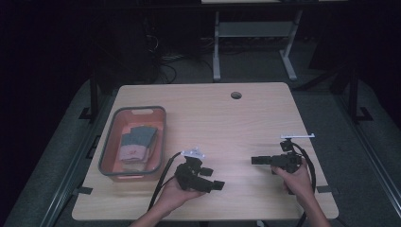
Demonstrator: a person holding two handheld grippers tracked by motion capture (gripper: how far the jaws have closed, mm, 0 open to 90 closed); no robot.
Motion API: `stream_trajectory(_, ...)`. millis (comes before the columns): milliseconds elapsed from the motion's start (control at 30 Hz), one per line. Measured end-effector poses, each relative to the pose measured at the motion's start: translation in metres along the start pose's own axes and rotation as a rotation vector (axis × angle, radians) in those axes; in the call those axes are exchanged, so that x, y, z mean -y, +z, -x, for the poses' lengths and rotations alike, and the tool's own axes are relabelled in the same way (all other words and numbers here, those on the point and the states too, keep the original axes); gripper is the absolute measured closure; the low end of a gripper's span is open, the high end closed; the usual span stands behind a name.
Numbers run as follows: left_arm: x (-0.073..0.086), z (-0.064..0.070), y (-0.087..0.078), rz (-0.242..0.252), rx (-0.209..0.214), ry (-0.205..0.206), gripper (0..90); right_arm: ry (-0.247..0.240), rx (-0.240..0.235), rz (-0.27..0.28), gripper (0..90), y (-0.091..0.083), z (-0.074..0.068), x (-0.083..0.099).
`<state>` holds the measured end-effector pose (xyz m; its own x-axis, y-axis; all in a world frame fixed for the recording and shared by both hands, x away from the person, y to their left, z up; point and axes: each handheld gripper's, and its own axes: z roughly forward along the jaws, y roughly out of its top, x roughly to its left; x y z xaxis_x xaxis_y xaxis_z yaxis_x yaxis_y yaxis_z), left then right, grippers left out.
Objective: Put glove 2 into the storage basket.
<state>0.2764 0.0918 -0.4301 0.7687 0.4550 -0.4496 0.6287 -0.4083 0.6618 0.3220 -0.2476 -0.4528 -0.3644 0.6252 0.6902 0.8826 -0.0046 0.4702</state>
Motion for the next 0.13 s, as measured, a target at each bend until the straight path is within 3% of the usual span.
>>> stream_trajectory(133,0.0087,0.0046,-0.0007,0.025,0.026,0.010,23.7,-0.014,-0.001,0.052,37.7,-0.0006,-0.0042,0.0124)
